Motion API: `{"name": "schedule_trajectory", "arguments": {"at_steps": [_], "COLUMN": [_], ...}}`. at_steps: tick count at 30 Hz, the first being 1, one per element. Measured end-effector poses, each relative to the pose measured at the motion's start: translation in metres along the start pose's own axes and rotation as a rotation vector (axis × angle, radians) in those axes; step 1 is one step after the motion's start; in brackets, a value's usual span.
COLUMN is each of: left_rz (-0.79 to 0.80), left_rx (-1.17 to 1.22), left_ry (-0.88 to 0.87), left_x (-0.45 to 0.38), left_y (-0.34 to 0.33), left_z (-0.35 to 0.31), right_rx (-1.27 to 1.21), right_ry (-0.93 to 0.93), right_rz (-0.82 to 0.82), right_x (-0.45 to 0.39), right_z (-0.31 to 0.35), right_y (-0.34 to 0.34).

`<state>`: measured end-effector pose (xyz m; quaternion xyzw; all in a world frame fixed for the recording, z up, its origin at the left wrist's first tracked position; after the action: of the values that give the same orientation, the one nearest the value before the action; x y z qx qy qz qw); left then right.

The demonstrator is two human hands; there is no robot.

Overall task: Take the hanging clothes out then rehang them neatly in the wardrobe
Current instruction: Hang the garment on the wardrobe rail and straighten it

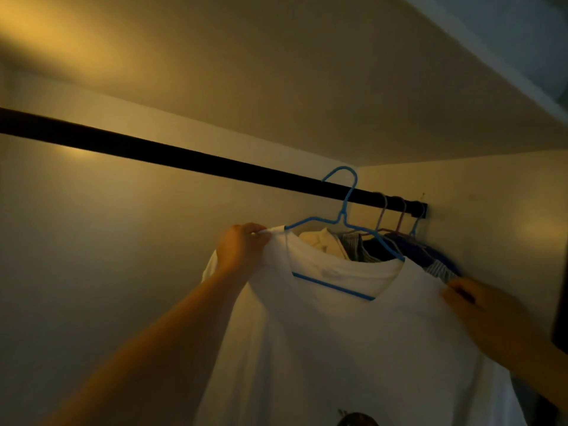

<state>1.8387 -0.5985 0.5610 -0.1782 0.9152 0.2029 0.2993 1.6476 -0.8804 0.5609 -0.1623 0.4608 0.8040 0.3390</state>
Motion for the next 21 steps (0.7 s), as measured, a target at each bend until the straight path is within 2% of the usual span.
{"name": "schedule_trajectory", "arguments": {"at_steps": [7, 21], "left_rz": [0.030, 0.121], "left_rx": [0.024, 0.177], "left_ry": [-0.022, 0.044], "left_x": [-0.043, -0.060], "left_y": [-0.041, -0.098], "left_z": [0.004, 0.030], "right_rx": [0.061, 0.158], "right_ry": [-0.061, -0.070], "right_rz": [-0.073, -0.041], "right_x": [-0.027, -0.043], "right_z": [0.004, -0.013], "right_y": [-0.016, -0.045]}}
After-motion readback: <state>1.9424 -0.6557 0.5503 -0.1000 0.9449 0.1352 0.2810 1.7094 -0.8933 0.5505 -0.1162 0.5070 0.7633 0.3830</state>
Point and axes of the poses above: each hand's wrist, its own x-axis away from the middle knuckle, its own y-axis out of the back of the hand, z = x × y, the point moved 2 cm from there along -x, towards the middle knuckle, and after that the axes turned 4 degrees about -z, right-handed, at the moved point
